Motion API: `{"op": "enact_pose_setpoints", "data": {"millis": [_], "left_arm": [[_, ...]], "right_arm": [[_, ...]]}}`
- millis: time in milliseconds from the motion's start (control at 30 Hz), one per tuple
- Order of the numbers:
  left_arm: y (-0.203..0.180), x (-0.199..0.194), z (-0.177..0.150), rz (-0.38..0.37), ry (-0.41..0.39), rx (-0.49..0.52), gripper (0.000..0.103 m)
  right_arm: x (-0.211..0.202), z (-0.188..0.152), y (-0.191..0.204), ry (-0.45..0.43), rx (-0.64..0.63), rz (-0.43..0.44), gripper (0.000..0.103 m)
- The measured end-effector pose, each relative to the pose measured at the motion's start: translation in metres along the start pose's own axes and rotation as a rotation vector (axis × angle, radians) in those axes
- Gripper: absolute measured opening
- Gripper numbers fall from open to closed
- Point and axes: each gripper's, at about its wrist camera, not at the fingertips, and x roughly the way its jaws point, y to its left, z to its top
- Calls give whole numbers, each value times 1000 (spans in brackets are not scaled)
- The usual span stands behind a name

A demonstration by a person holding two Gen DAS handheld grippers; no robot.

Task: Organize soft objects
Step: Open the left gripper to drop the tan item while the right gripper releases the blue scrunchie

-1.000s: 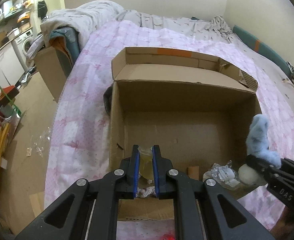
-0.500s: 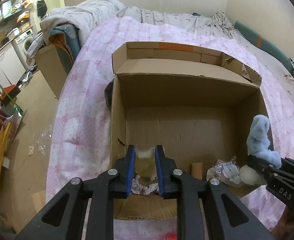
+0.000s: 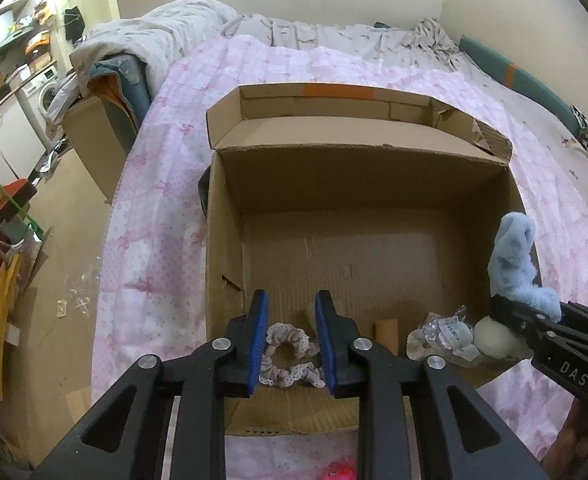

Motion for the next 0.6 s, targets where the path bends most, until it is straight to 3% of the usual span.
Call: {"op": "enact_pose_setpoints", "data": {"millis": [100,167,233,300,367,600], "left_arm": [[-4,0,-1,1,3,17,34],[-4,-2,-1,10,-6,19,51],[-2,-4,0,11,-18,12,59],[-1,-5,0,6,-23,3,62],[0,-4,0,8,-14,-2,62],[-1,-1,0,7,-7,1,62]], "right_arm": [[-1,0,1,0,2,5,36],[-2,0,0,-7,10,6,59],[-3,1,-1,-15,20,4,66],[-5,2,-3,-21,36,21,69],[-7,3,-4,-33,49,23,78],[-7,4,-1,-25,45,13,78]]}}
